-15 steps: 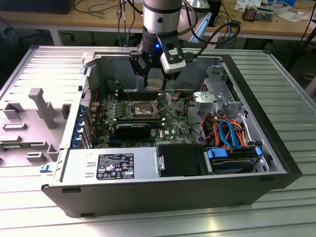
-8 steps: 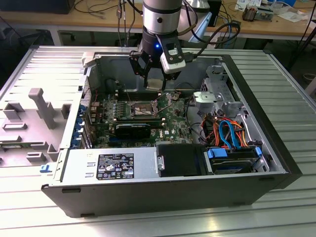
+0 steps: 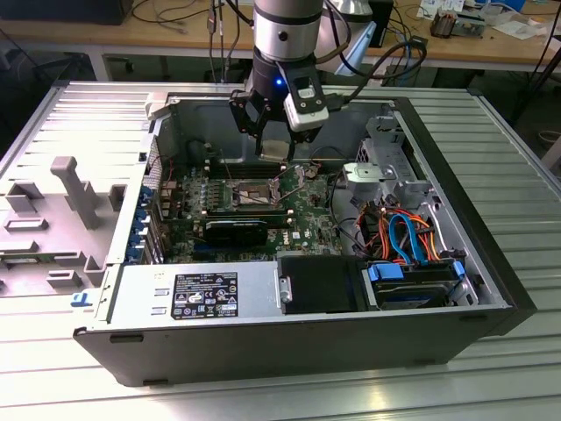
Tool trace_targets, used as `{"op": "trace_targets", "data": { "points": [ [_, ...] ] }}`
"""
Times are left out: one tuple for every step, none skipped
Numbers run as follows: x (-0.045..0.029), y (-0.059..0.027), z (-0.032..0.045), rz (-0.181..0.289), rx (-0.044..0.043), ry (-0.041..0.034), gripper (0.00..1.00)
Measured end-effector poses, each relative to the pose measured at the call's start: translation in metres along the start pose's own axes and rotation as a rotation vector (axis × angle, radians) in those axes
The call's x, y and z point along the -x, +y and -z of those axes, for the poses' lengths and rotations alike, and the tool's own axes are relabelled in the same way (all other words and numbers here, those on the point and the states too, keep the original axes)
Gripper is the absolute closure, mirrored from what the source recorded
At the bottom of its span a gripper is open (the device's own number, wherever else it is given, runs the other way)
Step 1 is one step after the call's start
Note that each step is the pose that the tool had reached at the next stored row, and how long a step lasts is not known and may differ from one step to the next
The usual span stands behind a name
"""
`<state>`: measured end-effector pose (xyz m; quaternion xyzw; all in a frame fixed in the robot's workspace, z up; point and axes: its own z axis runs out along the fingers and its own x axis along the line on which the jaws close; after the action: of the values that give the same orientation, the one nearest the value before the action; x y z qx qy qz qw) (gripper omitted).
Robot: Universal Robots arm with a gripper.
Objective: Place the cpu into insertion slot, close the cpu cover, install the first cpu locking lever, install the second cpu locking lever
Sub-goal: 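Place the cpu into insertion slot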
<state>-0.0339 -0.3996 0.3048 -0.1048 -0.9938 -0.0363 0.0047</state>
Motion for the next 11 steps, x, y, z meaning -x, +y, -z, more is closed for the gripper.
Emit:
{"op": "trace_targets", "data": {
  "points": [
    [0.0, 0.0, 0.0, -0.002, -0.0003, -0.0002, 0.45],
    [0.0, 0.0, -0.0001, -0.006, -0.0006, -0.0005, 0.45],
    [0.0, 0.0, -0.0001, -0.009, -0.0007, -0.0008, 0.45],
    [0.0, 0.0, -0.0002, -0.014, -0.0008, -0.0012, 0.45],
    [0.0, 0.0, -0.0003, -0.018, -0.0008, -0.0015, 0.45],
    [0.0, -0.0001, -0.0003, -0.021, -0.0009, -0.0018, 0.45],
    [0.0, -0.0001, -0.0005, -0.028, -0.0009, -0.0022, 0.45],
    [0.0, -0.0001, -0.0006, -0.033, -0.0009, -0.0026, 0.45],
    [0.0, -0.0001, -0.0007, -0.037, -0.0009, -0.0029, 0.45],
    [0.0, -0.0001, -0.0008, -0.04, -0.0009, -0.0031, 0.45],
    [0.0, -0.0001, -0.0009, -0.043, -0.0009, -0.0034, 0.45]
  ]
}}
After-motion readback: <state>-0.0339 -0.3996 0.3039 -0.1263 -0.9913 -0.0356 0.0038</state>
